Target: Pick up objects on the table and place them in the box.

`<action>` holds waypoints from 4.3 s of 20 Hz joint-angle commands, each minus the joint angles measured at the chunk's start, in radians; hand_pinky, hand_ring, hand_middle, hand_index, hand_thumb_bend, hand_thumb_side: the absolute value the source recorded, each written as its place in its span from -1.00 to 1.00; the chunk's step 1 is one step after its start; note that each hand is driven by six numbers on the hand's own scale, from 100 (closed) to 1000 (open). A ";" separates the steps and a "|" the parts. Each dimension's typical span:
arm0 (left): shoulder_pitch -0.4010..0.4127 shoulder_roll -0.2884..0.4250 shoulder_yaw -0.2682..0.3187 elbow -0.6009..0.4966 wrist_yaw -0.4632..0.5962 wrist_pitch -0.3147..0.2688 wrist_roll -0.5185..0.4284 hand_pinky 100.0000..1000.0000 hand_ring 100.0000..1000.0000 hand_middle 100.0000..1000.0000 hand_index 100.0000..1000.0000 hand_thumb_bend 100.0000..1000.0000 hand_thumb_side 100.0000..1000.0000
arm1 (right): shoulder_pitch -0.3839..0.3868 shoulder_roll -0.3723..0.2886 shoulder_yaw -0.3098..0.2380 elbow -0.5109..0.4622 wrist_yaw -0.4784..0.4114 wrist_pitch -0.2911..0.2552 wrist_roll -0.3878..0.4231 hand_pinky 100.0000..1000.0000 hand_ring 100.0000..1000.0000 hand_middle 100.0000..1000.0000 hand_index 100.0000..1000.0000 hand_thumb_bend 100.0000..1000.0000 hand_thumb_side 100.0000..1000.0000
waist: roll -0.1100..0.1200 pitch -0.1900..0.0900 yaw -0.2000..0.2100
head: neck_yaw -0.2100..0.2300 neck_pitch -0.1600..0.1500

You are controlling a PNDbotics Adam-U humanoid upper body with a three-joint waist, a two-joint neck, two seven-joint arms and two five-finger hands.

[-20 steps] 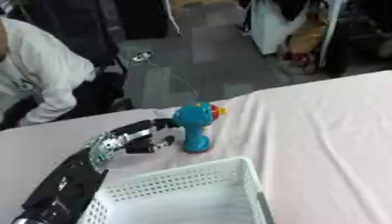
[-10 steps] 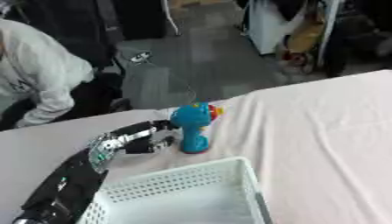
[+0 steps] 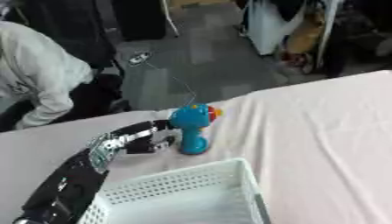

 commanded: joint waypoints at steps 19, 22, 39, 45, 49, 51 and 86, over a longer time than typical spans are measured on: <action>-0.044 -0.005 -0.025 -0.065 -0.012 -0.047 -0.015 1.00 0.93 1.00 1.00 0.90 1.00 | -0.018 0.011 0.004 -0.012 -0.007 0.005 0.003 -0.48 -0.28 -0.22 -0.12 -1.00 1.00 | 0.003 -0.024 -0.003 | -0.009 -0.016; -0.044 -0.006 -0.032 -0.069 -0.009 -0.049 -0.035 1.00 0.94 1.00 1.00 0.90 1.00 | -0.017 0.011 0.005 -0.012 -0.007 0.006 0.003 -0.48 -0.28 -0.22 -0.12 -1.00 1.00 | 0.003 -0.025 -0.003 | -0.009 -0.016; -0.040 -0.013 -0.038 -0.074 -0.082 -0.022 -0.056 1.00 0.99 1.00 1.00 0.89 1.00 | -0.017 0.010 0.006 -0.012 -0.008 0.007 0.004 -0.48 -0.28 -0.22 -0.12 -1.00 1.00 | 0.003 -0.026 -0.002 | -0.011 -0.009; -0.040 -0.019 -0.031 -0.065 -0.115 -0.010 -0.030 1.00 1.00 1.00 1.00 0.88 1.00 | -0.022 0.014 0.008 -0.012 -0.009 0.008 0.005 -0.48 -0.28 -0.22 -0.12 -1.00 1.00 | 0.007 -0.024 -0.010 | -0.013 -0.012; -0.040 -0.022 -0.028 -0.060 -0.129 -0.005 -0.013 1.00 1.00 1.00 1.00 0.88 1.00 | -0.025 0.018 0.010 -0.012 -0.011 0.009 0.006 -0.48 -0.28 -0.22 -0.12 -1.00 1.00 | 0.011 -0.022 -0.015 | -0.014 -0.013; -0.041 -0.023 -0.027 -0.058 -0.135 -0.003 -0.006 1.00 1.00 1.00 1.00 0.87 1.00 | -0.026 0.021 0.011 -0.012 -0.013 0.010 0.007 -0.48 -0.28 -0.22 -0.12 -1.00 1.00 | 0.013 -0.021 -0.018 | -0.014 -0.014; -0.046 -0.039 -0.008 -0.035 -0.217 0.064 0.125 1.00 1.00 1.00 1.00 0.75 1.00 | -0.039 0.040 0.021 -0.012 -0.023 0.014 0.015 -0.48 -0.27 -0.21 -0.12 -1.00 1.00 | 0.028 -0.014 -0.045 | -0.021 -0.025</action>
